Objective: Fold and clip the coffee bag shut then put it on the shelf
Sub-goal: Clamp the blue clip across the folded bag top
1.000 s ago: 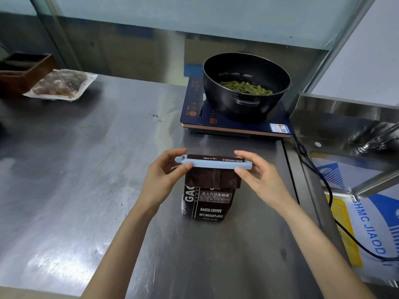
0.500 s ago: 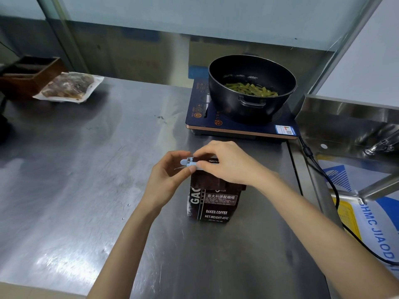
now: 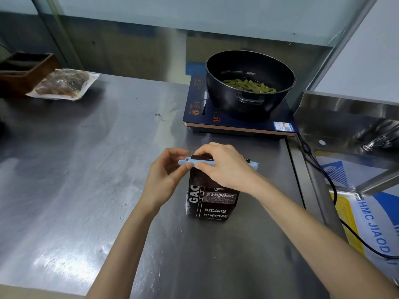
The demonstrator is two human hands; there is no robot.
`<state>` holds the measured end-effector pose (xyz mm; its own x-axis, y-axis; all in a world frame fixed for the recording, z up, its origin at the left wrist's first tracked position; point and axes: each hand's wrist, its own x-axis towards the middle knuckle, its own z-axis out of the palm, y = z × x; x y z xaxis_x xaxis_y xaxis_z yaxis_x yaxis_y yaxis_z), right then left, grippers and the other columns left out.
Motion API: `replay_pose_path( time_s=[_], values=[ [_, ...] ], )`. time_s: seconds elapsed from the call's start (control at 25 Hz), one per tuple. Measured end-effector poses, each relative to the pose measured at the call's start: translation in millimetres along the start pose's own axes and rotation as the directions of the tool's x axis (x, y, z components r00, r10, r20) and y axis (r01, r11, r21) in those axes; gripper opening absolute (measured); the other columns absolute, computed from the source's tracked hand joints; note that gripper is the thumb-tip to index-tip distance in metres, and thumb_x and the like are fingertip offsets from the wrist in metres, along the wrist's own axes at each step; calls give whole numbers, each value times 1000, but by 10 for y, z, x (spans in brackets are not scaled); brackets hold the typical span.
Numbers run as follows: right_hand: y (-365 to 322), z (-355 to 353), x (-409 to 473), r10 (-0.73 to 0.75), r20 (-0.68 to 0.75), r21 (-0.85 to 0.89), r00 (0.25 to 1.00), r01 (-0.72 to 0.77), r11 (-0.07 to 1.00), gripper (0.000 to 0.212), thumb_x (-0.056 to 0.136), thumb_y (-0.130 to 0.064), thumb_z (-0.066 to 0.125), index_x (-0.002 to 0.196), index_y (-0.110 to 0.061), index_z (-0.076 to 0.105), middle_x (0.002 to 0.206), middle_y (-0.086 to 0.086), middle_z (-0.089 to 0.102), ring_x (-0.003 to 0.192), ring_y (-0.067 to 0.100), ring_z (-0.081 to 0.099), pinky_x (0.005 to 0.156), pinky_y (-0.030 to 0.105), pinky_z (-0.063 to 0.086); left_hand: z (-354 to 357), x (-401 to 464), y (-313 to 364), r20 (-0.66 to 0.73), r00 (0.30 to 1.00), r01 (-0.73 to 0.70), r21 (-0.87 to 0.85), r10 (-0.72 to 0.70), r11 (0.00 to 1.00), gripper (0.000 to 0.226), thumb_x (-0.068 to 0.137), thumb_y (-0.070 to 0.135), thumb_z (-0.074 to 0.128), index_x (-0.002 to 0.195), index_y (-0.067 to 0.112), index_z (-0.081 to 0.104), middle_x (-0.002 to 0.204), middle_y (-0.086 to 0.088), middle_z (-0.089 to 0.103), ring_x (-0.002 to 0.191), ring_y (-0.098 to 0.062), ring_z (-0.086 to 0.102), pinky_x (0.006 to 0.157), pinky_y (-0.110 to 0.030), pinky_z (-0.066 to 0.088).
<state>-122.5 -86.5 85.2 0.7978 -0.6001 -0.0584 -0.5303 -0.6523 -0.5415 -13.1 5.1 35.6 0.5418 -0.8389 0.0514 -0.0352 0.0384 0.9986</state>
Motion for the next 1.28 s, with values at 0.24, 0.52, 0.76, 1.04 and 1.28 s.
replay_pose_path(
  time_s=[0.24, 0.52, 0.76, 1.04, 1.28],
  values=[
    [-43, 52, -47, -18, -66, -57, 998, 14, 998, 26, 90, -23, 46, 114, -17, 54, 113, 5, 58, 103, 24, 51, 81, 26, 27, 58, 27, -46, -42, 999, -28, 84, 32, 996, 24, 80, 7, 61, 80, 30, 52, 77, 6, 57, 66, 4, 55, 63, -7, 43],
    [-26, 58, -67, -31, -70, -60, 997, 27, 998, 27, 90, -23, 45, 114, -15, 52, 115, 6, 56, 103, 24, 49, 86, 27, 28, 31, 35, 7, 12, 1000, 2, 48, -2, 999, 24, 81, 2, 58, 85, 24, 52, 76, 4, 56, 63, 8, 57, 62, -5, 44],
    [111, 10, -140, -98, -112, -30, 989, 96, 995, 29, 87, -31, 50, 114, -23, 55, 111, -2, 60, 102, 16, 53, 90, 26, 31, -18, 0, 13, 126, 990, 50, 89, -61, 995, 14, 84, 13, 55, 95, 20, 61, 85, 3, 63, 70, 9, 60, 66, -4, 44],
    [635, -214, -469, 141, -359, 304, 923, -27, 952, 26, 85, -23, 56, 110, -22, 58, 104, -5, 61, 88, -13, 53, 81, -3, 33, -35, -47, -110, 204, 971, 92, 151, -122, 984, 21, 85, 13, 56, 102, 26, 59, 99, 12, 65, 87, 14, 60, 76, -3, 45],
    [1008, 243, -625, 311, -84, 558, 947, -214, 802, 45, 83, -23, 58, 125, -18, 45, 129, 4, 54, 116, 16, 52, 102, 30, 39, 2, -71, -280, 219, 965, 106, 193, -148, 976, 34, 77, 21, 62, 109, 26, 53, 115, 4, 61, 112, -13, 56, 105, -41, 40]
  ],
)
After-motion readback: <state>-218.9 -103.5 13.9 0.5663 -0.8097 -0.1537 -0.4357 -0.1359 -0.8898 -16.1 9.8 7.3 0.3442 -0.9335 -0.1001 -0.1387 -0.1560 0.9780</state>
